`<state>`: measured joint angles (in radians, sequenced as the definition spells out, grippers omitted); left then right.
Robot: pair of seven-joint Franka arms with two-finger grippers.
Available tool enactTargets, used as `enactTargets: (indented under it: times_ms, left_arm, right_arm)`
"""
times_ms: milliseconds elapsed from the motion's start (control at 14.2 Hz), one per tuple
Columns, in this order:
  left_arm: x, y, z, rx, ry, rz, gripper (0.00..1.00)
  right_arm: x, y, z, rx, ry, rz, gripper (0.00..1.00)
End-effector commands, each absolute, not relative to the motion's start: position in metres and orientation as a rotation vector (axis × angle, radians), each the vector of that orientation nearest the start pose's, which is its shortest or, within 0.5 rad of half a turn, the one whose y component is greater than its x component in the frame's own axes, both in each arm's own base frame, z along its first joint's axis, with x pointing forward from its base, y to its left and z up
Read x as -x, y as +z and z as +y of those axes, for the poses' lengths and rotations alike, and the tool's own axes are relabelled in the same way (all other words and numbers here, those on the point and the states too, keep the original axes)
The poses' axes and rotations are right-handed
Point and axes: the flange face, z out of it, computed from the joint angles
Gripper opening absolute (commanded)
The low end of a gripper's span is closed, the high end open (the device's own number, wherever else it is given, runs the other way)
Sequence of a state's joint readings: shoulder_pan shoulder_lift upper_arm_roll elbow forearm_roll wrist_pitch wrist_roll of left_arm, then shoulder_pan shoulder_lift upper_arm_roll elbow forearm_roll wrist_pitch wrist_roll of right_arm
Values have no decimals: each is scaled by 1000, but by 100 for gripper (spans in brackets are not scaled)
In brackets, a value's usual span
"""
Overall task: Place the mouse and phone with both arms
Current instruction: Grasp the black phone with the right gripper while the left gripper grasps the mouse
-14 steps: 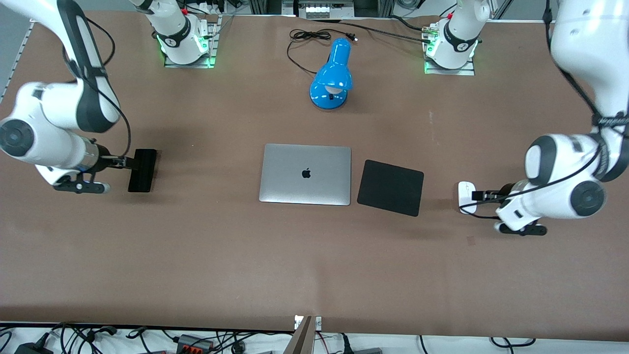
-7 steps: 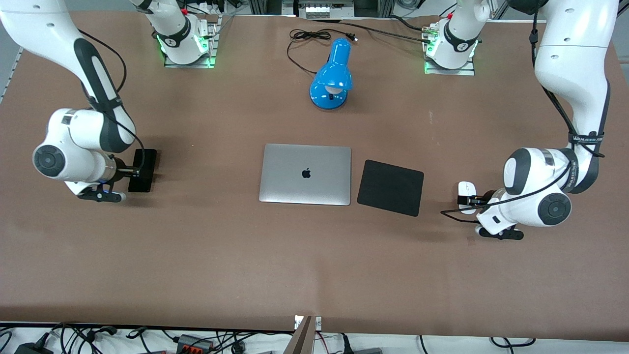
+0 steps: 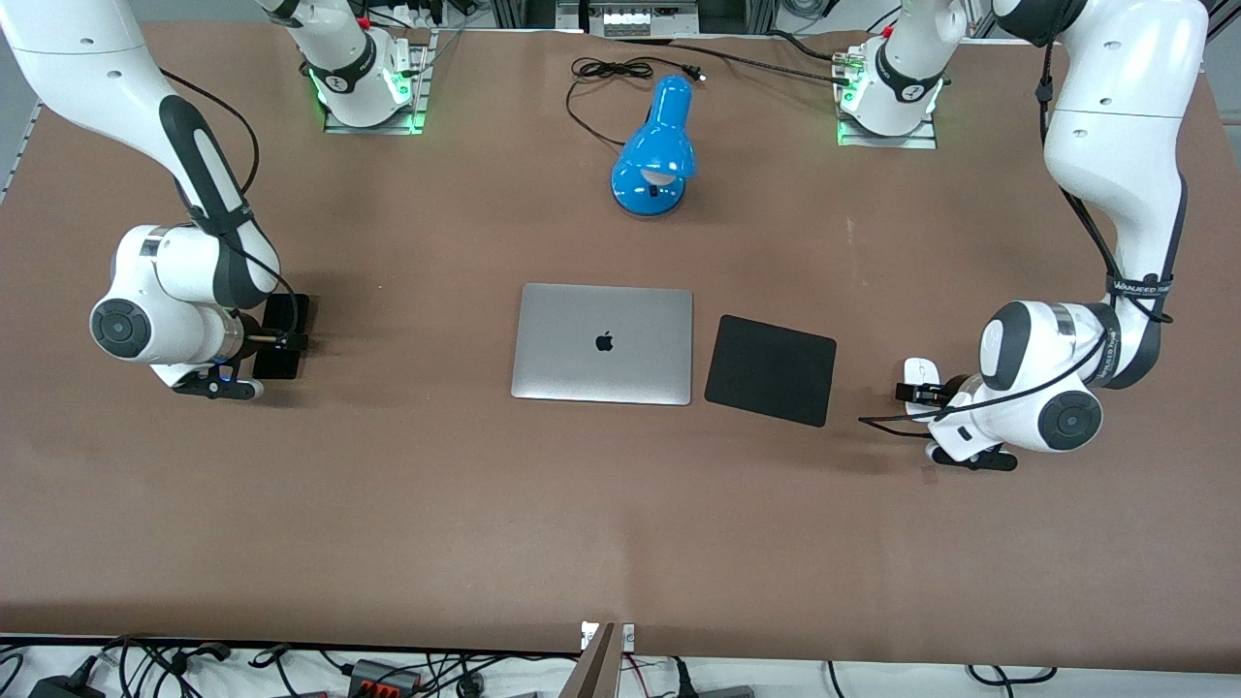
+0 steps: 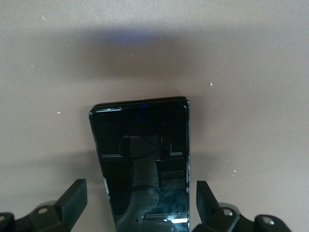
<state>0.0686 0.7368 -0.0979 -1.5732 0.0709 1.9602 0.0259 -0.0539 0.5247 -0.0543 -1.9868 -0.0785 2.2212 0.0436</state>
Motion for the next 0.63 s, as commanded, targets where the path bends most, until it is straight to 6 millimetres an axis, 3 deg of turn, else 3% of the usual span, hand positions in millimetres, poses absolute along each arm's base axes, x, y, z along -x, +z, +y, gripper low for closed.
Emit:
enactTargets:
  times_ms: [0,561]
  left_arm:
    - [-661,182,-7,3089,544,165,100]
    - [-658,169,-8,3087,575,167,100]
  right_arm:
    - [-573,172,-65,3180,473,150,100]
    - [-573,158,-68,3180,472,138,100]
